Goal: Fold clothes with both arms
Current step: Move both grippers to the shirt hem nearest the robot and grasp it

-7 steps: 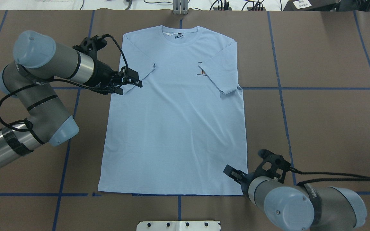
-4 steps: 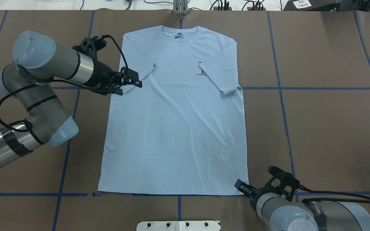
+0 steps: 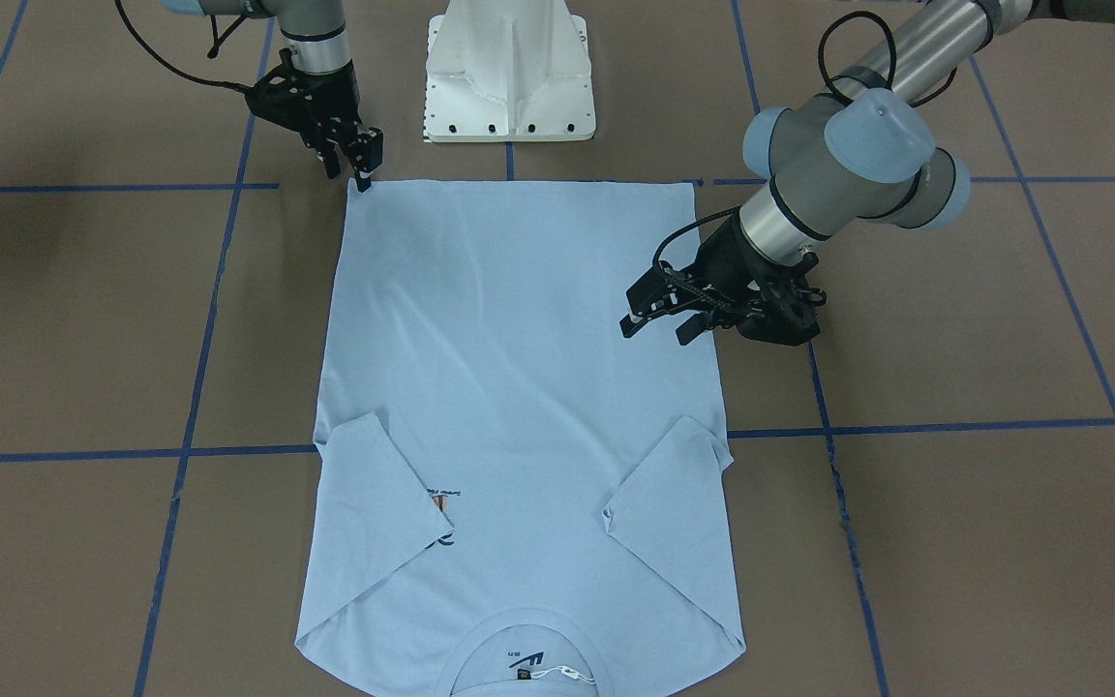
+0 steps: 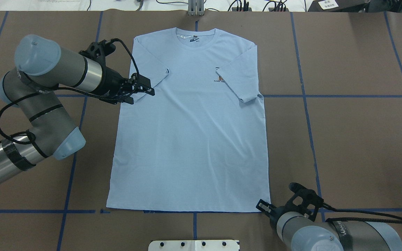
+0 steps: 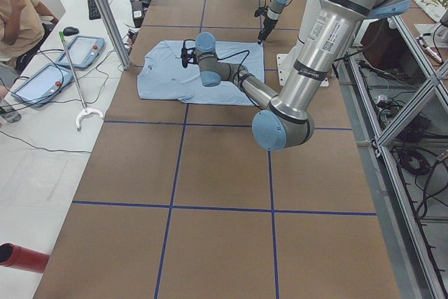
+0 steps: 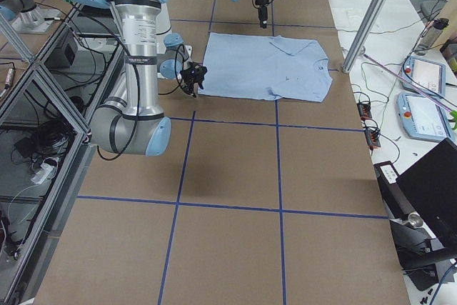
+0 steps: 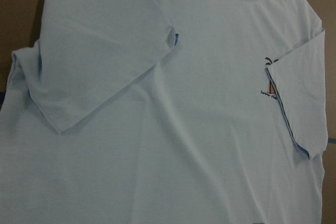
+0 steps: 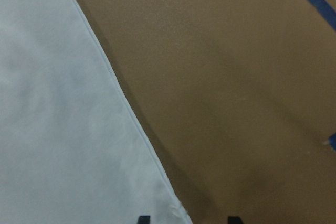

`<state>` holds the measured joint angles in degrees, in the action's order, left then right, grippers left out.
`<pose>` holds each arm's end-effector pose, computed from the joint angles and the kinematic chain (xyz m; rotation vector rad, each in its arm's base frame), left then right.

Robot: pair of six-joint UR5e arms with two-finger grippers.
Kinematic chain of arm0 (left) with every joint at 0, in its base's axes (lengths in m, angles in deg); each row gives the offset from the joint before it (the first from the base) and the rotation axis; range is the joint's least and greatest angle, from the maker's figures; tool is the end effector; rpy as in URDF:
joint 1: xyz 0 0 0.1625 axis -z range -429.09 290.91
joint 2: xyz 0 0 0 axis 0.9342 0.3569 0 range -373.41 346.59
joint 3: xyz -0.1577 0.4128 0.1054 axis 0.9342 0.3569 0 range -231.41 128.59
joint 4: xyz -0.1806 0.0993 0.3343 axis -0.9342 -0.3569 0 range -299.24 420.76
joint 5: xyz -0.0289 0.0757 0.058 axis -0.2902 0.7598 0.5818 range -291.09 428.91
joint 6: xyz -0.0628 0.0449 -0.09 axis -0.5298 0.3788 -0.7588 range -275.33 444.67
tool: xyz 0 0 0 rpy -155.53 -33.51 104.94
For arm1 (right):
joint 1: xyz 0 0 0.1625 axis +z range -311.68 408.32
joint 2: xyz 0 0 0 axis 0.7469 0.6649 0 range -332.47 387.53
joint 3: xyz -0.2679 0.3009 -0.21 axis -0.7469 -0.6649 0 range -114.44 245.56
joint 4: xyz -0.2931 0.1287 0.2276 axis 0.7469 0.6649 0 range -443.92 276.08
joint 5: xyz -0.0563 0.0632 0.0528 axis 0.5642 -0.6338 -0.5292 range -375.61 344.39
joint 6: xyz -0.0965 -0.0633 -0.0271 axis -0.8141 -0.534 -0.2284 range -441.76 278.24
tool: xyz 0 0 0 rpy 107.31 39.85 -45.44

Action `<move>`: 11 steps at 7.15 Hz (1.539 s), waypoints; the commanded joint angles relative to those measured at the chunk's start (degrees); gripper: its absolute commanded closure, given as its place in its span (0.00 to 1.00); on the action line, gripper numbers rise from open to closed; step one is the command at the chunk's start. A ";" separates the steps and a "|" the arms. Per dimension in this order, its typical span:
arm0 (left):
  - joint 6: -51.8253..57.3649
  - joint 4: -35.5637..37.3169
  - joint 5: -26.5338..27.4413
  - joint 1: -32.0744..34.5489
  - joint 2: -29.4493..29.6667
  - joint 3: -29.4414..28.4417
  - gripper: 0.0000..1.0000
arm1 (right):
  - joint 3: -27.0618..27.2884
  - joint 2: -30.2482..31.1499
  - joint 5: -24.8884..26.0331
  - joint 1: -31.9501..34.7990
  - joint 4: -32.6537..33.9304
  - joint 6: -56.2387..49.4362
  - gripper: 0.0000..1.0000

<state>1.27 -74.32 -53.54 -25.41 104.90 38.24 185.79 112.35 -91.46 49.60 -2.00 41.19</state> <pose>0.4340 -0.5107 0.3232 0.0850 1.3216 -0.1891 -0.4899 -0.1734 0.4156 0.0204 -0.8057 0.6591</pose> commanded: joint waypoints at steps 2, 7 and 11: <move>0.00 0.00 0.20 -0.09 -0.19 0.00 0.12 | -0.35 -0.62 0.00 -0.05 0.00 0.00 0.57; -6.91 0.26 1.51 -1.66 -3.51 5.59 0.12 | 0.44 -0.80 0.00 0.47 0.00 0.00 1.00; -13.42 13.03 22.30 -24.73 -23.03 26.34 0.13 | 4.05 -0.18 -0.18 1.44 0.00 -0.08 1.00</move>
<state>-9.69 -66.86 -37.25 -42.95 85.56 60.19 189.33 112.11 -91.54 50.93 -2.00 41.18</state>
